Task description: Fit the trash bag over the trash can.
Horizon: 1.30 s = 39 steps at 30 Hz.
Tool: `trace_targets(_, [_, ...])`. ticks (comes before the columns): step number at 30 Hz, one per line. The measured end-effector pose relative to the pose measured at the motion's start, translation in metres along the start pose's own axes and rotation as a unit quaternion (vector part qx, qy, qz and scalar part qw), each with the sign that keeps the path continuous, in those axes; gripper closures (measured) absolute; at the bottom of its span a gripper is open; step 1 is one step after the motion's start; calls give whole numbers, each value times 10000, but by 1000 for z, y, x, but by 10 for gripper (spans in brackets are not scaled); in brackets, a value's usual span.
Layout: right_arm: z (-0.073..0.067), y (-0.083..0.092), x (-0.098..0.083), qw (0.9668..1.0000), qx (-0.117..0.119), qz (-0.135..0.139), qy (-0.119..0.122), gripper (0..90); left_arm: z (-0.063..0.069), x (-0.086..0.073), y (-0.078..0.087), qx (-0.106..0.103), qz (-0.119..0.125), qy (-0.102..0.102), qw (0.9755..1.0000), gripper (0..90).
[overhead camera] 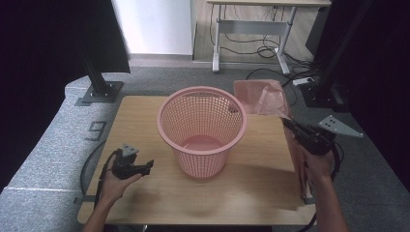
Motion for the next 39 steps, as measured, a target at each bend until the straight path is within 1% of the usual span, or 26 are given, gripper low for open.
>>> trace_targets(5, [-9,9,14,9997,114,213,-11,872,0,0,0,1,-4,-9,10000,218])
trace_targets(11, [-15,21,28,9989,185,430,-14,872,0,0,0,0,-8,-11,10000,218])
trace_targets(19, [-19,41,48,9966,300,773,-26,872,0,0,-1,-3,-8,-7,10000,218])
trace_targets(21, [-21,44,51,9961,324,818,-4,872,0,0,-1,-2,-14,-12,10000,218])
trace_targets(24, [-28,44,52,9953,475,838,-28,871,0,0,0,-1,-10,-14,10000,218])
trace_targets(27, [-37,37,49,9952,636,750,-20,871,0,0,0,1,-9,-10,10000,218])
trace_targets(30, [-43,27,42,9957,722,579,66,870,0,0,-1,-2,-20,-10,10000,218])
trace_targets(33, [-49,12,29,9963,786,339,118,869,0,0,0,-3,-15,-14,10000,218])
trace_targets(37, [-58,-7,11,9960,863,32,234,867,0,0,0,5,-20,-20,10000,219])
trace_targets(39, [-62,-15,3,9956,898,-116,236,863,0,-1,-1,-2,-34,-21,10000,219])
Point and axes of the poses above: each handheld gripper's, and its own axes: y roughly backward along the jaws, x roughly out of its top, z roughly to its right, the point moved 8 cm from there along -y, roughly forward along the jaws, and after that the axes turned 11 degrees about -y, right-handed, at the moved point
